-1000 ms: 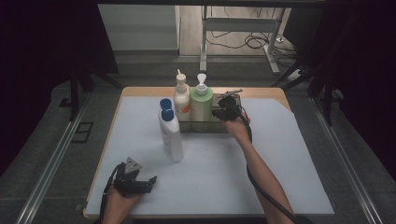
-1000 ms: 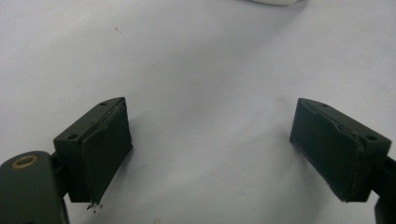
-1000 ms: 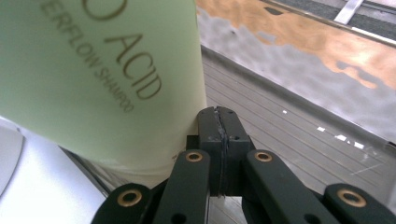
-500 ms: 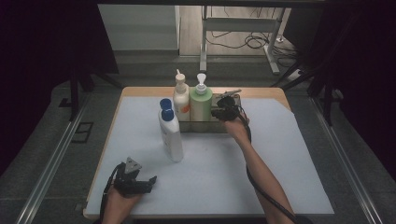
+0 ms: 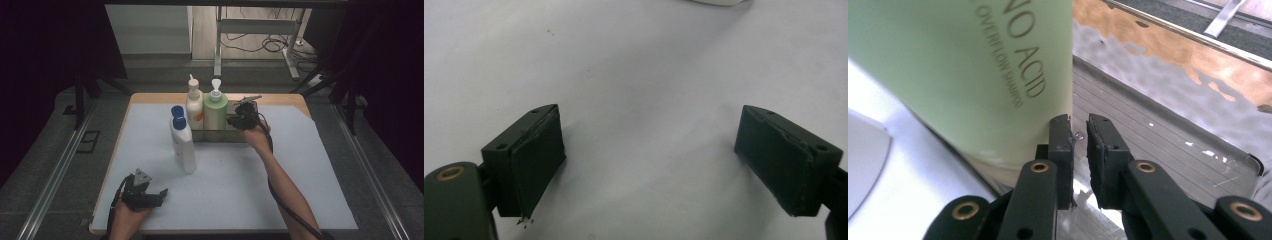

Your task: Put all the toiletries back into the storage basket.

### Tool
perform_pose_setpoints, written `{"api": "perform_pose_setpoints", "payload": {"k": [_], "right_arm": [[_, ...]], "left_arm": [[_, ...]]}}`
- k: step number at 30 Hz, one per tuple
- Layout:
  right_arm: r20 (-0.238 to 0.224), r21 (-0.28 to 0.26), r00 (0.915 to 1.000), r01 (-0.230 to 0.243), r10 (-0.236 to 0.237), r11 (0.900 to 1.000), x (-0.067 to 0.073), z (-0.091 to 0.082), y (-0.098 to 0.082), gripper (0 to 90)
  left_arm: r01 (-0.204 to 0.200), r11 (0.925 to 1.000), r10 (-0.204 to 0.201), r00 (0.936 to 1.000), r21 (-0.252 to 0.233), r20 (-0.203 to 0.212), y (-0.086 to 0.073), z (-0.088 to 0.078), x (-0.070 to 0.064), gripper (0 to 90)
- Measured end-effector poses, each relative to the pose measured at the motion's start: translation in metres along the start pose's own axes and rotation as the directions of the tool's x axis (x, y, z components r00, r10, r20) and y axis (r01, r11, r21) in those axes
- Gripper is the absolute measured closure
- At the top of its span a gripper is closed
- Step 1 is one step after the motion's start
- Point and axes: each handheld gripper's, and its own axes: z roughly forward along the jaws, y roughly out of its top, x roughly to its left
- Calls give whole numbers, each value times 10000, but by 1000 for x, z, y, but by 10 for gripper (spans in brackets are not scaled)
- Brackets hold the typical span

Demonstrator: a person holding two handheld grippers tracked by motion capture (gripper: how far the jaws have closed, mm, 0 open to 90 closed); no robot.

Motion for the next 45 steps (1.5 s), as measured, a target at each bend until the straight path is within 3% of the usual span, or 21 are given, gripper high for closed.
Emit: {"api": "perform_pose_setpoints", "payload": {"k": [4, 11, 18, 26, 34, 45], "right_arm": [[43, -40, 9999, 139, -139, 9999, 1, -4, -2, 759], [33, -180, 9998, 218, -217, 9996, 2, -15, -6, 603], [-261, -252, 9992, 310, -316, 9992, 7, -29, -7, 439], [-404, -411, 9965, 715, -732, 9966, 15, -48, -11, 278], [-495, -473, 9920, 1141, -1165, 9923, 21, -64, -17, 212], [-1042, -592, 9798, 1651, -1706, 9845, 36, -94, -30, 141]], "left_arm": [[-2, 10000, 2, 10000, 2, -7, 0, 0, 0, 119], [-5, 10000, 5, 10000, 1, -17, 0, 0, 0, 119], [-25, 10000, 25, 10000, 11, -33, 0, 0, 0, 120], [-34, 10000, 34, 10000, 3, -41, 0, 0, -1, 120], [-33, 10000, 33, 10000, -6, -32, 0, 0, 0, 120], [-27, 10000, 27, 10000, -10, -25, 0, 0, 0, 119]]}}
